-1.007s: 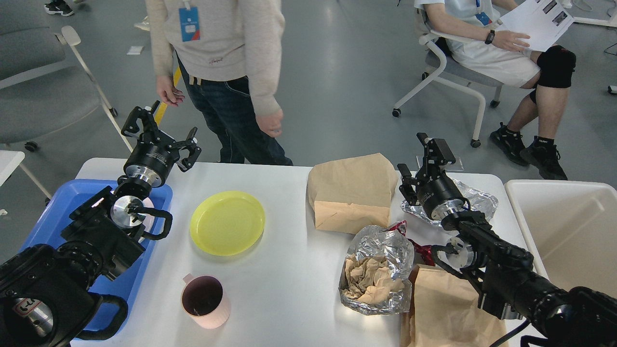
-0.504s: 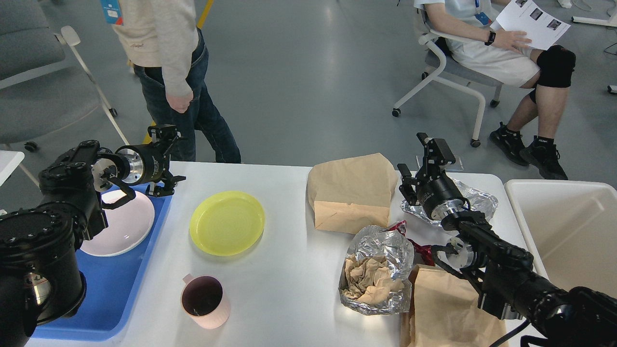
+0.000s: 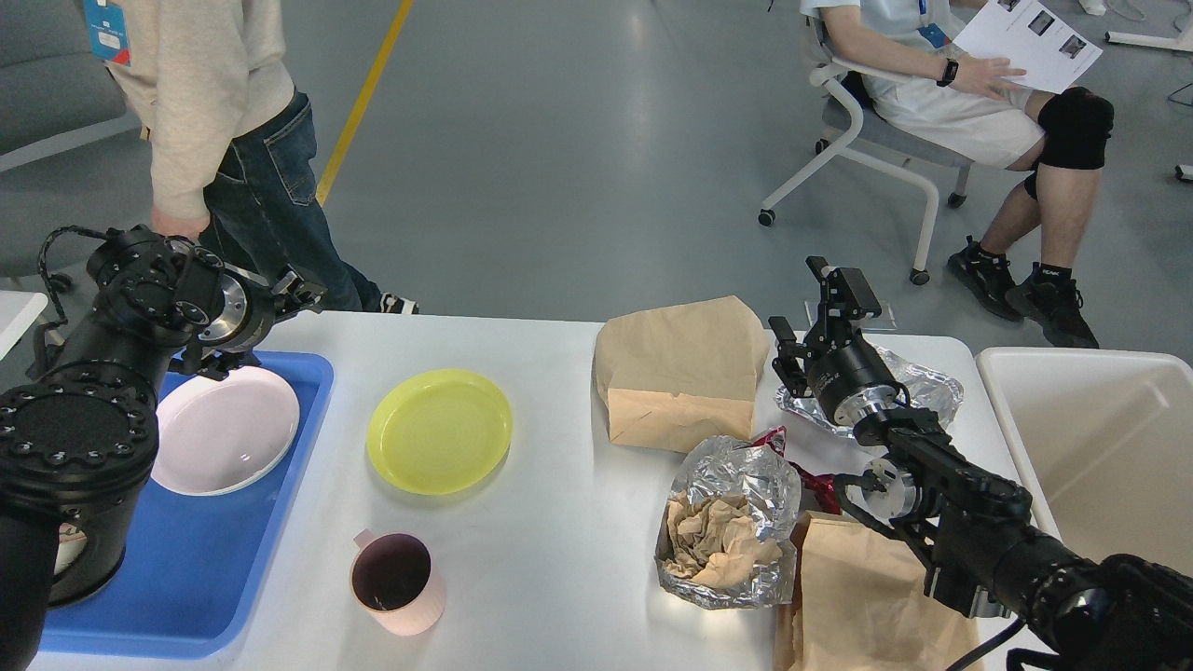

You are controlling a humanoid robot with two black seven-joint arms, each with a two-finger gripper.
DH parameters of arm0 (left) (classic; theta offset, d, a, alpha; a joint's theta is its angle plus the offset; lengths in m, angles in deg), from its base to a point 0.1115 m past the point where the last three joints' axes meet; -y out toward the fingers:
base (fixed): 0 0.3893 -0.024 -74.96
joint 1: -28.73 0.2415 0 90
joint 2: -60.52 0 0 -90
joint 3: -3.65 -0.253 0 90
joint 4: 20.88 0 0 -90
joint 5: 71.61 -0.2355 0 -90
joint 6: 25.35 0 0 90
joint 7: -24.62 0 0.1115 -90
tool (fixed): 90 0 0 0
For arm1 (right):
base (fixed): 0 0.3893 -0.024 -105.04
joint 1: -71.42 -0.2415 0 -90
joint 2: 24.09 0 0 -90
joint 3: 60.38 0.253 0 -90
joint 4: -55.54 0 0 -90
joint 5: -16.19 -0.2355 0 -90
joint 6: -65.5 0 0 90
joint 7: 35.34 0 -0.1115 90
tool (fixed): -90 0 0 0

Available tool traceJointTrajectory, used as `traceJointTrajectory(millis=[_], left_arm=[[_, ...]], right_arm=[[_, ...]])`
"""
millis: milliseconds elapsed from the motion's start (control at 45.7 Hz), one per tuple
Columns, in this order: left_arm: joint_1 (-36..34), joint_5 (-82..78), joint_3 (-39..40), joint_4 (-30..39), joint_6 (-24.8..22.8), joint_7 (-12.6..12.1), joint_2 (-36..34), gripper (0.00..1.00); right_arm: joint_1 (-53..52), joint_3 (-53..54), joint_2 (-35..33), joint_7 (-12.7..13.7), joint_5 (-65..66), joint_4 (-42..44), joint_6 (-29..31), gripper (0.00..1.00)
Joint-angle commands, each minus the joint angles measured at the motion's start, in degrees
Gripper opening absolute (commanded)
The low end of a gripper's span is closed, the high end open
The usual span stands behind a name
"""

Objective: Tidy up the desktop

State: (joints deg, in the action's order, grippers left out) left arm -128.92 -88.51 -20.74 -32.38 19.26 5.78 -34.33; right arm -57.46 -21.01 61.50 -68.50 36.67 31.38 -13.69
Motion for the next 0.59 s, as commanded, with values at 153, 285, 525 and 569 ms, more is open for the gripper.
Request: traceJointTrajectory(millis=[153, 285, 525, 569], left_arm=[[-5.03, -0.94, -13.84, 0.69, -9.62, 0.03, 0.46, 0.97], [-5.56, -0.94, -14.46, 1.13, -9.62, -0.23, 0.55, 0.97], [-8.99, -4.01, -18.58, 11.15, -9.62, 1.26, -1.03, 0.96], [-9.25, -5.15, -19.81, 11.41, -9.62, 2.92, -1.12, 0.96]], right_arm=[[0.04, 0.00, 0.02, 0.02, 0.00, -0.01, 0.00, 1.00], [0.04, 0.00, 0.02, -0.06, 0.00, -0.01, 0.00, 1.00], [-0.05, 0.00, 0.02, 0.02, 0.00, -0.01, 0.00, 1.00], [0.04, 0.00, 0.02, 0.02, 0.00, -0.01, 0.00, 1.00]])
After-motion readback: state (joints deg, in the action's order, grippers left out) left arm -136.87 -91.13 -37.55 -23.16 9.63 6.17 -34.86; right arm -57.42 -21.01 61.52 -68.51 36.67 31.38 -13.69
